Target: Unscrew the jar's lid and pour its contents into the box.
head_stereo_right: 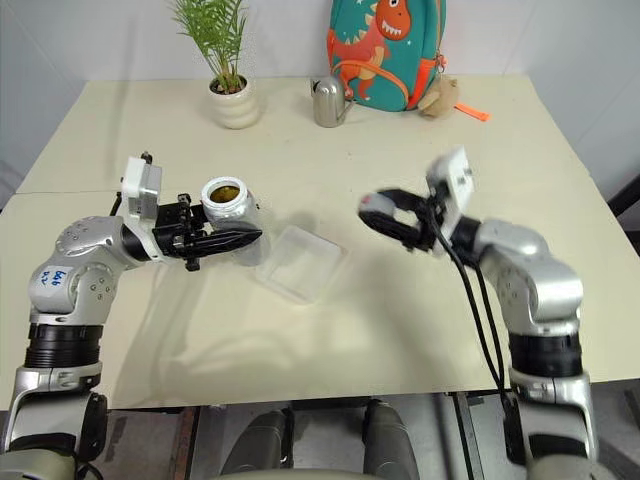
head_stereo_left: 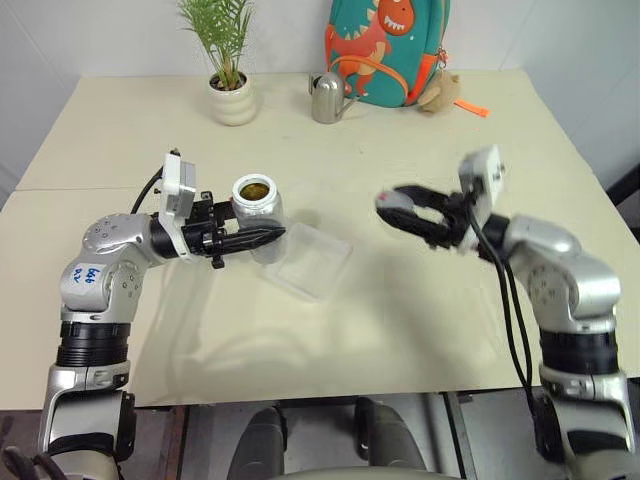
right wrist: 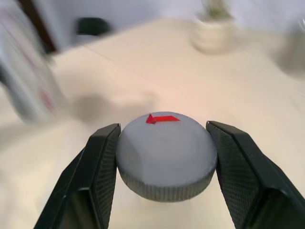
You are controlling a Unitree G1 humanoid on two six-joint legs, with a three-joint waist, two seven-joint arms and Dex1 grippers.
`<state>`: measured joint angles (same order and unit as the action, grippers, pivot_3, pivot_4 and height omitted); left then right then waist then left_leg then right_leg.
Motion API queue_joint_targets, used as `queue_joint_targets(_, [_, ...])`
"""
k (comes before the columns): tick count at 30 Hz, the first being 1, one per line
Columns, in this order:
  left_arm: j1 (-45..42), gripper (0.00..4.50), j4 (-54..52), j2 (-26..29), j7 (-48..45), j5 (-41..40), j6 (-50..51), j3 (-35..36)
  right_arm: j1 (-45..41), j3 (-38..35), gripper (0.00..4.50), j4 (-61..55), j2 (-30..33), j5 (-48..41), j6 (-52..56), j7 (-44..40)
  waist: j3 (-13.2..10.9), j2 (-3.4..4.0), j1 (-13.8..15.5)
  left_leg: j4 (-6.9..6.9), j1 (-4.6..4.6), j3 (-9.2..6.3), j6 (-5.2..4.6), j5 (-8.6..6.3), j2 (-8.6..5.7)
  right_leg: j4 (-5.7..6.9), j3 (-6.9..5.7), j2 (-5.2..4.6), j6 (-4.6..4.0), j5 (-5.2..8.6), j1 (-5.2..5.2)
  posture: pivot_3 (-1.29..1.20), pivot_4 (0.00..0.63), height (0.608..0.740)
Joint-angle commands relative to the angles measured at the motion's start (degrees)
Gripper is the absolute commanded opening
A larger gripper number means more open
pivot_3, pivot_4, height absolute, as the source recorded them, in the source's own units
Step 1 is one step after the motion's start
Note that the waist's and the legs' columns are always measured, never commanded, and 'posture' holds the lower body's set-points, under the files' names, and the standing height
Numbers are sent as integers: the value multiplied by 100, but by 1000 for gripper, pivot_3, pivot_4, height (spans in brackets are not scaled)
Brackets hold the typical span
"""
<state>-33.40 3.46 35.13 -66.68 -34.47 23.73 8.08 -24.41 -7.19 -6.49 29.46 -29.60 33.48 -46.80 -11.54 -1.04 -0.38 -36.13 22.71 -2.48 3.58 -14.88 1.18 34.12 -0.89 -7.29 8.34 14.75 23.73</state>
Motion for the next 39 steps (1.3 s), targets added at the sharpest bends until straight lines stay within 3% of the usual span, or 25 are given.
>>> queue_joint_targets(1, [-194,1931,-12,65,-14,-98,28,90,292,-86,2581,1,-226,359,-924,275,0,0,-12,-2,-2,2,0,0,0,1,3,0,1,-1,0,0,150,740])
queue_joint_targets(9, [-321,1931,71,46,-72,-86,128,46,675,-405,2581,740,-558,608,-1744,789,0,0,11,-1,-36,5,1,1,0,-10,10,1,-3,-1,-23,0,150,740])
queue_joint_targets(10, [-332,1931,78,43,-76,-89,138,45,705,-440,3264,748,-555,555,-1721,780,0,0,12,0,-36,5,1,1,0,-9,10,1,-3,-1,-23,0,150,740])
queue_joint_targets(14, [-369,1931,110,36,-97,-84,155,31,810,-493,4475,642,-446,478,-1712,696,0,0,11,2,-34,5,1,1,0,-1,11,2,-3,-1,-23,0,150,740])
queue_joint_targets(19, [-410,1931,157,41,-120,-25,128,-2,923,-572,4475,39,5,170,-1358,351,0,0,17,3,-33,6,0,0,0,2,11,1,-2,-2,-23,0,150,740])
queue_joint_targets(22, [-541,1931,366,96,-154,235,-109,-99,921,-618,4475,-704,569,-418,-584,-28,0,0,25,1,-32,7,0,0,0,-4,11,1,-2,-2,-23,0,150,740])
queue_joint_targets(28, [-1165,1931,1293,342,175,1483,-1070,-568,623,-558,4475,-1165,1042,-728,-146,-114,0,-2,29,-3,-41,6,-1,1,0,-14,10,3,-6,-4,-28,0,150,740])
queue_joint_targets(32, [-1485,1931,1636,267,847,2334,-2037,-791,570,-496,4475,-1206,1001,-697,-171,-31,-1,-3,38,-1,-36,7,-1,0,0,-21,11,2,-4,-5,-27,0,150,740])
queue_joint_targets(39, [-1514,1931,1899,282,2429,4314,-5073,-1316,695,-467,4475,-1306,941,-692,-149,25,-1,-3,65,2,-19,13,-2,-2,-1,-29,10,2,9,-10,-25,0,150,740])
